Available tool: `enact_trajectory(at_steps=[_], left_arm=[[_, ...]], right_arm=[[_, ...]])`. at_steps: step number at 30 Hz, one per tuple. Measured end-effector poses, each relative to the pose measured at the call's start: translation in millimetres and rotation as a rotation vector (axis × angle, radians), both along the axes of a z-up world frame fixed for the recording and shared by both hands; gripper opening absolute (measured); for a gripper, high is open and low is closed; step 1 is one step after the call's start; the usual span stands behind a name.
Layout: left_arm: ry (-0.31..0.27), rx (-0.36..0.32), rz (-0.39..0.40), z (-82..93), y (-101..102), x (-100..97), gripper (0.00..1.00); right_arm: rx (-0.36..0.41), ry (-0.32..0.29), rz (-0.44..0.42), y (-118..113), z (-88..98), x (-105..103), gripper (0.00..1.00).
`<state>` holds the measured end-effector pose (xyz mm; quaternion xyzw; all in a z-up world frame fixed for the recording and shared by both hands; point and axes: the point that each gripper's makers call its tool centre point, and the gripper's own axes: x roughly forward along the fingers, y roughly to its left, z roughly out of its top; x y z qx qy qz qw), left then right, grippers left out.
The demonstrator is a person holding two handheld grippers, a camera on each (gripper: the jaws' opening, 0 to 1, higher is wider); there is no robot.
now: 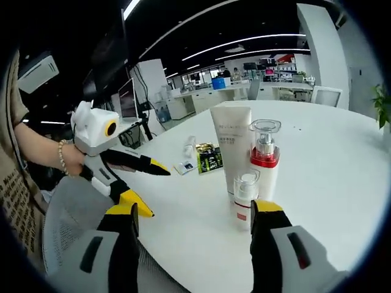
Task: Arrange the skincare products in the storage area until every visible bottle or jar stands upright without overlapping.
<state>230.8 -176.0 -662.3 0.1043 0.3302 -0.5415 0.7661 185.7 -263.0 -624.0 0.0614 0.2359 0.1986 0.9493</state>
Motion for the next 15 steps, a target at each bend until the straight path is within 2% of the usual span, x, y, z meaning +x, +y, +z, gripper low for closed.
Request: enact_trajectory(at_steps=[15], left_arm=[[0.031, -0.008, 0.135, 5.2, 61, 7.1, 0.84]], right_arm=[[0.031, 0.000, -0.063, 12, 8.4, -10, 0.79]])
